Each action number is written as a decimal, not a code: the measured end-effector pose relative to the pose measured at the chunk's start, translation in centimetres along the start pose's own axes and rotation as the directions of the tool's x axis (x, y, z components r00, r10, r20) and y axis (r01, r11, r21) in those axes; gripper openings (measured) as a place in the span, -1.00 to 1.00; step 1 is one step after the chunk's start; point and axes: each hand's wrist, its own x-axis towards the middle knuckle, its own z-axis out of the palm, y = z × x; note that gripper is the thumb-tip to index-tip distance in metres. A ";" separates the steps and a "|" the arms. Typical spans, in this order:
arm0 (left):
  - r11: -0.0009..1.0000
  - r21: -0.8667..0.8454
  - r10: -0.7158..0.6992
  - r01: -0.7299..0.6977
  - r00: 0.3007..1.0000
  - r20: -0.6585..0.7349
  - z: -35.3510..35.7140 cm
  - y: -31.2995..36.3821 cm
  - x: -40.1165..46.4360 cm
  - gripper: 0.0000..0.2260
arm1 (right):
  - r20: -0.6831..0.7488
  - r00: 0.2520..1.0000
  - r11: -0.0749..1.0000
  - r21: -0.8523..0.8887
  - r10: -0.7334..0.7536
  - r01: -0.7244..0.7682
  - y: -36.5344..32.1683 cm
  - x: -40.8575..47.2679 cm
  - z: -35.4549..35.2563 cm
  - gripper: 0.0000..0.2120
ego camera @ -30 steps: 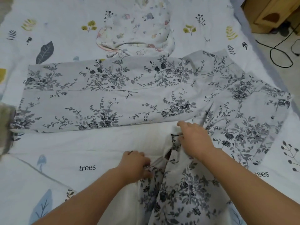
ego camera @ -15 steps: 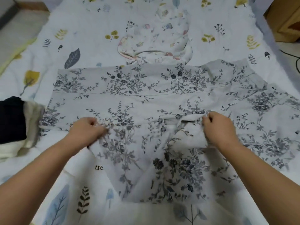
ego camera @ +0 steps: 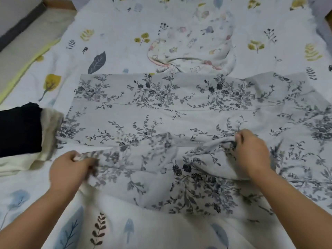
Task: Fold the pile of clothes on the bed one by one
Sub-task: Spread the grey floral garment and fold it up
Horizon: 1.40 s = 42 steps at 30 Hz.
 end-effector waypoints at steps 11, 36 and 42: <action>0.413 0.366 0.739 -0.834 0.542 0.401 8.4 4.8 -0.5 -0.56 | 0.157 0.974 0.954 -0.229 -0.161 0.194 -1.2 0.2 1.5 -0.77; 0.454 0.671 0.550 -0.587 0.777 0.307 3.6 3.1 7.1 -0.57 | 0.245 0.943 0.893 -0.336 -0.223 0.299 -6.7 1.2 3.9 -0.62; 0.543 0.636 0.313 -0.549 0.834 0.454 4.3 3.5 9.3 -0.73 | 0.373 0.898 0.865 -0.342 -0.234 0.367 -6.7 2.6 4.8 -0.73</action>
